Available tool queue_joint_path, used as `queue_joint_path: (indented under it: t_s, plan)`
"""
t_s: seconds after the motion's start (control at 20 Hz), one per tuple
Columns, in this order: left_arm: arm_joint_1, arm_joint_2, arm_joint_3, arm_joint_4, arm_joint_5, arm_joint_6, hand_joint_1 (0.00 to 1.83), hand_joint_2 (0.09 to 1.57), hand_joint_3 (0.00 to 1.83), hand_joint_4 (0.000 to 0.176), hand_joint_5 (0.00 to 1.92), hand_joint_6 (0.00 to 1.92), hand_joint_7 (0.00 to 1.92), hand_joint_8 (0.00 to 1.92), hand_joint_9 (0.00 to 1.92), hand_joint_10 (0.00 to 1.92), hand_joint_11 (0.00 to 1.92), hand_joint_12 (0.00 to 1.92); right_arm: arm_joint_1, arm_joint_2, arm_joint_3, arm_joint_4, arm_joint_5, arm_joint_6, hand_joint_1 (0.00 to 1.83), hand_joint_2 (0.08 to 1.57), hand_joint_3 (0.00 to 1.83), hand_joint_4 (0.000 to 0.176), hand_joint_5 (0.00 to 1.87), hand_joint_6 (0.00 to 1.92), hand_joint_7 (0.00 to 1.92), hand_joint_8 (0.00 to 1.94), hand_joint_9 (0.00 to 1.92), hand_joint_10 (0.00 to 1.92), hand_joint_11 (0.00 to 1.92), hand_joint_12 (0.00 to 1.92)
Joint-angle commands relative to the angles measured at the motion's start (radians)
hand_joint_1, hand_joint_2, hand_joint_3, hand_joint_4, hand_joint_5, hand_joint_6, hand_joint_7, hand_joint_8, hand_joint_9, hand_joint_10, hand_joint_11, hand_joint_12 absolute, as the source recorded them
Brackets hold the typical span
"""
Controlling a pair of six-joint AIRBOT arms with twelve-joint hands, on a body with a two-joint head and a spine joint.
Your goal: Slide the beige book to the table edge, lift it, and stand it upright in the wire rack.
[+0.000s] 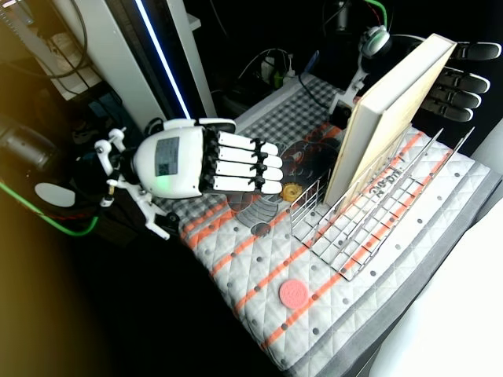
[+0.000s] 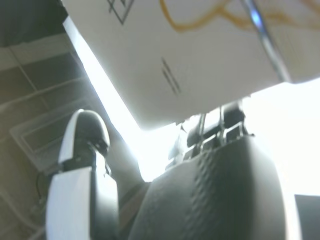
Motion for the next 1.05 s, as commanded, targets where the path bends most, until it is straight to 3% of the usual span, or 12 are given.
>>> queue_joint_path:
  t_s: [0.0, 0.25, 0.3, 0.4, 0.55, 0.7, 0.75, 0.8, 0.85, 0.9, 0.95, 1.0]
  plan:
    - [0.0, 0.035, -0.013, 0.06, -0.11, 0.016, 0.76, 1.02, 0.0, 0.176, 0.0, 0.0, 0.0, 0.0, 0.0, 0.0, 0.0, 0.0, 0.007, 0.011, -0.003, 0.038, 0.126, 0.0, 0.04, 1.41, 0.0, 0.0, 0.67, 0.01, 0.57, 0.0, 0.47, 0.0, 0.46, 0.0]
    - [0.099, 0.212, -0.138, 0.198, -0.124, 0.073, 0.56, 1.03, 0.0, 0.176, 0.0, 0.0, 0.0, 0.0, 0.0, 0.0, 0.0, 0.0, -0.018, 0.063, -0.035, 0.096, 0.209, -0.016, 0.0, 1.38, 0.0, 0.031, 0.54, 0.0, 0.53, 0.0, 0.45, 0.01, 0.44, 0.01]
    - [0.131, 0.24, -0.166, 0.215, -0.144, 0.075, 0.44, 1.13, 0.01, 0.176, 0.0, 0.0, 0.0, 0.0, 0.0, 0.0, 0.0, 0.0, -0.034, 0.078, -0.05, 0.131, 0.255, -0.045, 0.01, 1.4, 0.0, 0.0, 0.48, 0.0, 0.51, 0.0, 0.45, 0.0, 0.44, 0.01]
    - [0.204, 0.296, -0.23, 0.235, -0.226, 0.075, 0.44, 1.16, 0.02, 0.176, 0.0, 0.0, 0.0, 0.0, 0.0, 0.0, 0.0, 0.0, -0.071, 0.104, -0.081, 0.2, 0.367, -0.095, 0.07, 1.39, 0.0, 0.0, 0.45, 0.0, 0.48, 0.0, 0.41, 0.0, 0.37, 0.0]
    - [0.318, 0.342, -0.303, 0.232, -0.363, 0.072, 0.58, 1.18, 0.01, 0.012, 0.04, 0.01, 0.02, 0.01, 0.0, 0.0, 0.0, 0.0, -0.118, 0.107, -0.09, 0.275, 0.538, -0.1, 0.19, 1.29, 0.0, 0.027, 0.36, 0.0, 0.32, 0.0, 0.28, 0.0, 0.27, 0.01]
    - [0.371, 0.348, -0.319, 0.22, -0.421, 0.038, 0.66, 1.19, 0.01, 0.0, 0.0, 0.0, 0.01, 0.0, 0.0, 0.0, 0.0, 0.0, -0.117, 0.106, -0.091, 0.273, 0.585, -0.106, 0.3, 1.22, 0.0, 0.0, 0.33, 0.0, 0.31, 0.0, 0.3, 0.0, 0.37, 0.01]
    - [0.37, 0.346, -0.32, 0.224, -0.421, 0.034, 0.63, 1.24, 0.01, 0.04, 0.22, 0.03, 0.05, 0.0, 0.01, 0.0, 0.0, 0.0, -0.111, 0.107, -0.091, 0.261, 0.586, -0.107, 0.48, 1.24, 0.0, 0.022, 0.24, 0.01, 0.32, 0.0, 0.25, 0.0, 0.24, 0.0]
    - [0.368, 0.343, -0.32, 0.232, -0.421, 0.024, 0.49, 1.33, 0.01, 0.039, 0.33, 0.02, 0.05, 0.0, 0.0, 0.0, 0.0, 0.0, -0.103, 0.109, -0.091, 0.243, 0.586, -0.108, 0.65, 1.18, 0.0, 0.058, 0.15, 0.0, 0.27, 0.0, 0.2, 0.0, 0.16, 0.0]
    - [0.365, 0.344, -0.321, 0.238, -0.422, 0.013, 0.49, 1.33, 0.01, 0.039, 0.33, 0.02, 0.05, 0.0, 0.0, 0.0, 0.0, 0.0, -0.097, 0.111, -0.094, 0.235, 0.586, -0.108, 0.65, 1.18, 0.0, 0.058, 0.15, 0.0, 0.27, 0.0, 0.2, 0.0, 0.16, 0.0]
    - [0.344, 0.348, -0.322, 0.26, -0.422, 0.005, 0.54, 1.35, 0.0, 0.032, 0.52, 0.04, 0.12, 0.0, 0.0, 0.0, 0.0, 0.0, -0.066, 0.112, -0.102, 0.206, 0.586, -0.112, 0.89, 1.11, 0.0, 0.002, 0.27, 0.01, 0.3, 0.0, 0.22, 0.0, 0.14, 0.0]
    - [0.309, 0.351, -0.322, 0.292, -0.422, 0.018, 0.34, 1.41, 0.03, 0.156, 0.42, 0.02, 0.11, 0.0, 0.0, 0.0, 0.0, 0.0, -0.029, 0.11, -0.111, 0.169, 0.586, -0.13, 0.73, 1.12, 0.0, 0.09, 0.31, 0.01, 0.13, 0.0, 0.11, 0.0, 0.31, 0.04]
    - [0.272, 0.352, -0.322, 0.32, -0.422, 0.037, 0.34, 1.41, 0.03, 0.156, 0.42, 0.02, 0.11, 0.0, 0.0, 0.0, 0.0, 0.0, 0.003, 0.113, -0.119, 0.136, 0.586, -0.156, 0.73, 1.12, 0.0, 0.09, 0.31, 0.01, 0.13, 0.0, 0.11, 0.0, 0.31, 0.04]
